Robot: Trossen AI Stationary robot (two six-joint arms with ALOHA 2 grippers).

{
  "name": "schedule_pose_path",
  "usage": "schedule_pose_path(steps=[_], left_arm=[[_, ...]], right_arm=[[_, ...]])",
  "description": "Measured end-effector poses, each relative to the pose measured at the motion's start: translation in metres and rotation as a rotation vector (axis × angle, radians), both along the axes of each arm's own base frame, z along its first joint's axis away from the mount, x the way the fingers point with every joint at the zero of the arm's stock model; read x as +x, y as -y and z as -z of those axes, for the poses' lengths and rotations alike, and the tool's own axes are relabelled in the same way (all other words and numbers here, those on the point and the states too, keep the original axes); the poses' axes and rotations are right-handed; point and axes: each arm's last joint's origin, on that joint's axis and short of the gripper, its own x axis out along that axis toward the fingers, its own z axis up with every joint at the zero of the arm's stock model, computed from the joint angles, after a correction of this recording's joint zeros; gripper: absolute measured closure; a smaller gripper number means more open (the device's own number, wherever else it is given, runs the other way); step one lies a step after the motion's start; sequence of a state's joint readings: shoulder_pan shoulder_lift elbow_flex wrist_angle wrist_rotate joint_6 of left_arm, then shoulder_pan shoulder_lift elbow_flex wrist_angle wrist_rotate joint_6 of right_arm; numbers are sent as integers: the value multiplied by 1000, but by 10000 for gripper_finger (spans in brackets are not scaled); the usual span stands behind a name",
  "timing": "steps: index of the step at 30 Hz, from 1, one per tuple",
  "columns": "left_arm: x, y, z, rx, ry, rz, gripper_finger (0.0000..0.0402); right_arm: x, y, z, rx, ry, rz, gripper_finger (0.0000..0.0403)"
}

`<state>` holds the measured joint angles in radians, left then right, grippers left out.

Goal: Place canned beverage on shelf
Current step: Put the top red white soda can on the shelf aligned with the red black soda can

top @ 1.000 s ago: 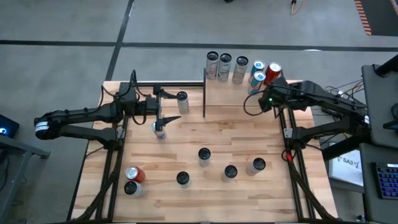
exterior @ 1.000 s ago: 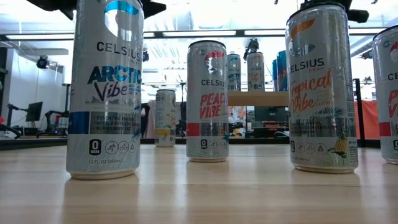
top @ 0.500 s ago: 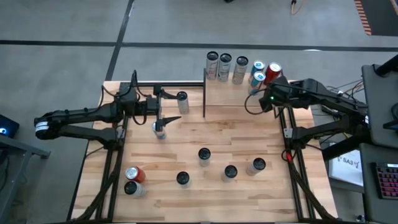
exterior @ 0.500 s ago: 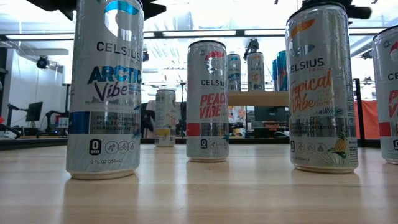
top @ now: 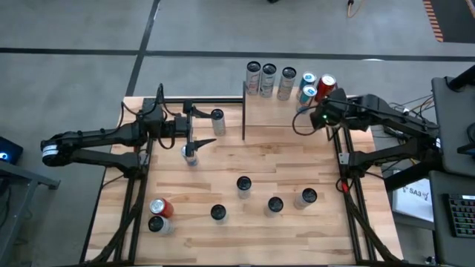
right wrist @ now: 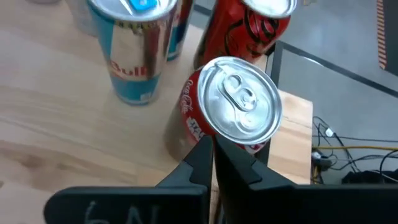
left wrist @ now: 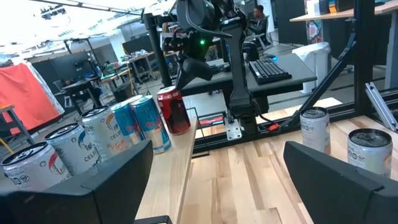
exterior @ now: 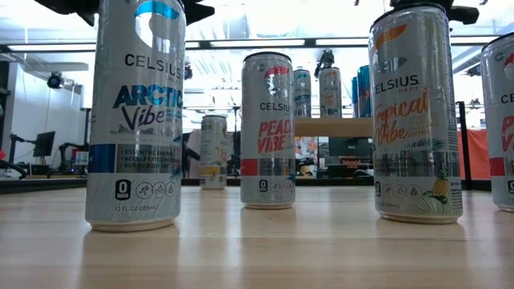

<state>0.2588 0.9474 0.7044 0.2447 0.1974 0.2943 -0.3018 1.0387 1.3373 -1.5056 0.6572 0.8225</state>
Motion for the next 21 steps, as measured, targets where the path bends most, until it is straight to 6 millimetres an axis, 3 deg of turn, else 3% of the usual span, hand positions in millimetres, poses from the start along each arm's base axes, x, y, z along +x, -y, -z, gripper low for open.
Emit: schedule_pose_path(steps=[7,11,15,21], left_arm=[[0,0,0,-1,-3,0,55],[0,0,1,5,-7,-2,55],[0,0,1,5,-9,-1,55],[0,0,1,5,-9,-1,55]], right_arm=[[0,4,-13,17,58,-10,394],[-9,4,-23,130,102,10,394],[-13,6,-22,165,64,-36,394],[-3,18,-9,154,-72,-53,394]])
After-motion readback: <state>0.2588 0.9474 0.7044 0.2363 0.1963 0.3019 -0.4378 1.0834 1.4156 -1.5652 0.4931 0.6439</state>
